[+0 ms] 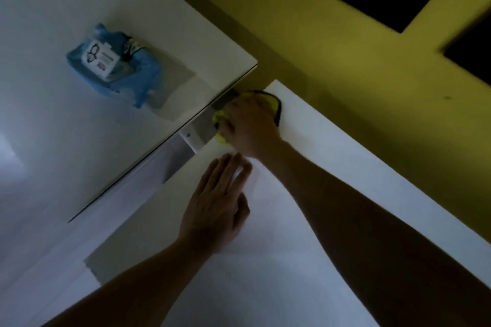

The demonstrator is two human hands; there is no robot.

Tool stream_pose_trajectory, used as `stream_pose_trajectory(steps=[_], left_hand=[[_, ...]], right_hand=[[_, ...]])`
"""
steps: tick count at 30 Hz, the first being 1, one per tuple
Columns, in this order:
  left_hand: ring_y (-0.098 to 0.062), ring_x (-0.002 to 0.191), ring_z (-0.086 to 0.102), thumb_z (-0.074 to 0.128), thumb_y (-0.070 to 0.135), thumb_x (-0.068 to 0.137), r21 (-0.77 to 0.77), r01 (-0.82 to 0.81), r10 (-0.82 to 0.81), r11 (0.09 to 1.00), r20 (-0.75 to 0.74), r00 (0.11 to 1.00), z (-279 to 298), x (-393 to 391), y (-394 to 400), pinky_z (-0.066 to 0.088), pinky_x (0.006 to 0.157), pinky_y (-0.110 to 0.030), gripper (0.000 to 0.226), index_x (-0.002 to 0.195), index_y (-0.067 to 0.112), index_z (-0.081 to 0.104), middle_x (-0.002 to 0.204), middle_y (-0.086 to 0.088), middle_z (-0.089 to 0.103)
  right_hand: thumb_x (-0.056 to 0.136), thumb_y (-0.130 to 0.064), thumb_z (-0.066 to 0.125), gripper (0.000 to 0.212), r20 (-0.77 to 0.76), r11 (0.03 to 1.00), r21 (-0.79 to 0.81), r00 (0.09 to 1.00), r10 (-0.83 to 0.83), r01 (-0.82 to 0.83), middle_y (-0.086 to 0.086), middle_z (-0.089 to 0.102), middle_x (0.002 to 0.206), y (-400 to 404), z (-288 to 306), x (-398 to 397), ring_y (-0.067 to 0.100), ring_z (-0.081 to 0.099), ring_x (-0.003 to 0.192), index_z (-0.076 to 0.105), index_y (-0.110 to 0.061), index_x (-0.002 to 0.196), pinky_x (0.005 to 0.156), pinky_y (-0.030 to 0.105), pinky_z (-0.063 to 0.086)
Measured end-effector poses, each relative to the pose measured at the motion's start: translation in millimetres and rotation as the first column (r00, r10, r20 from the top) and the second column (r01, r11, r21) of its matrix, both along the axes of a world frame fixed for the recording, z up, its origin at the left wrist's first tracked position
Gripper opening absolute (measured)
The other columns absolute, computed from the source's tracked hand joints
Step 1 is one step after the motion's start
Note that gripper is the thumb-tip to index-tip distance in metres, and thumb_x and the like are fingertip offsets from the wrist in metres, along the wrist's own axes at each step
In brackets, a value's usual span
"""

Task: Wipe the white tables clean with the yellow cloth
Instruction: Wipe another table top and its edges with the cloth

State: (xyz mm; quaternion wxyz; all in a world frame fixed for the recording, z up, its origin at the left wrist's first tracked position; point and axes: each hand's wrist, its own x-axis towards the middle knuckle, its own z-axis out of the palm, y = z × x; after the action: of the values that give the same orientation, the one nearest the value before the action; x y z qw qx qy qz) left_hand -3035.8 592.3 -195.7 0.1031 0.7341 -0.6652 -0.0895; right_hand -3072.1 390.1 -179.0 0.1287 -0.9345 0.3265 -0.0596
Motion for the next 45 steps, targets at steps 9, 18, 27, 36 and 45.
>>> stream_pose_trajectory(steps=[9, 18, 27, 36, 45], left_hand=[[-0.032, 0.155, 0.029, 0.043, 0.033, 0.100, -0.008, 0.013, -0.013, 1.000, 0.006, 1.000, 3.6, 2.1, -2.9, 0.033, 0.124, -0.053, 0.063, 0.160, 0.014, 0.036, 0.166, -0.014, 0.035], [-0.032, 0.159, 0.017, 0.036, 0.033, 0.099, -0.005, 0.111, -0.110, 0.994, 0.094, 0.990, -1.3, 4.4, -4.8, 0.015, 0.128, -0.053, 0.069, 0.165, 0.026, 0.022, 0.173, -0.001, 0.016], [-0.037, 0.155, 0.029, 0.037, 0.032, 0.098, 0.015, 0.090, -0.091, 0.996, 0.101, 0.991, 3.8, 0.9, -6.2, 0.026, 0.124, -0.057, 0.066, 0.163, 0.023, 0.031, 0.171, -0.002, 0.023], [-0.032, 0.159, 0.019, 0.031, 0.038, 0.101, -0.023, 0.108, -0.104, 0.994, 0.136, 0.985, -5.5, 6.6, -6.5, 0.018, 0.128, -0.053, 0.066, 0.165, 0.027, 0.021, 0.173, -0.003, 0.018], [-0.036, 0.155, 0.028, 0.031, 0.036, 0.103, -0.087, 0.112, -0.099, 0.990, 0.140, 0.985, -11.4, 6.6, -8.0, 0.020, 0.126, -0.053, 0.062, 0.165, 0.028, 0.024, 0.172, -0.003, 0.023]], right_hand=[[0.103, -0.042, 0.036, 0.044, 0.051, 0.894, 0.060, 0.893, -0.448, 0.445, 0.006, 0.052, 0.138, -64.1, -3.9, -11.0, 0.028, 0.046, 0.129, 0.052, -0.019, 0.137, 0.104, 0.044, 0.042], [0.102, -0.044, 0.037, 0.041, 0.048, 0.647, 0.087, 0.646, -0.762, 0.757, 0.014, 0.060, 0.126, -42.1, -5.7, -65.9, 0.037, 0.055, 0.116, 0.057, -0.016, 0.124, 0.096, 0.044, 0.040], [0.101, -0.043, 0.039, 0.044, -0.033, 0.549, -0.003, 0.548, -0.836, 0.836, 0.018, 0.054, 0.133, -23.0, -5.8, -102.9, 0.038, 0.048, 0.122, 0.053, -0.014, 0.129, 0.098, 0.046, 0.035], [0.099, -0.042, 0.037, 0.043, 0.065, 0.668, 0.081, 0.665, -0.744, 0.740, 0.013, 0.057, 0.128, -35.2, -9.6, -69.8, 0.035, 0.052, 0.120, 0.051, -0.016, 0.131, 0.097, 0.045, 0.036], [0.103, -0.034, 0.040, 0.036, 0.055, 0.417, -0.013, 0.417, -0.907, 0.909, 0.021, 0.054, 0.129, 29.7, -12.5, -264.2, 0.039, 0.048, 0.121, 0.054, -0.008, 0.124, 0.101, 0.046, 0.035]])
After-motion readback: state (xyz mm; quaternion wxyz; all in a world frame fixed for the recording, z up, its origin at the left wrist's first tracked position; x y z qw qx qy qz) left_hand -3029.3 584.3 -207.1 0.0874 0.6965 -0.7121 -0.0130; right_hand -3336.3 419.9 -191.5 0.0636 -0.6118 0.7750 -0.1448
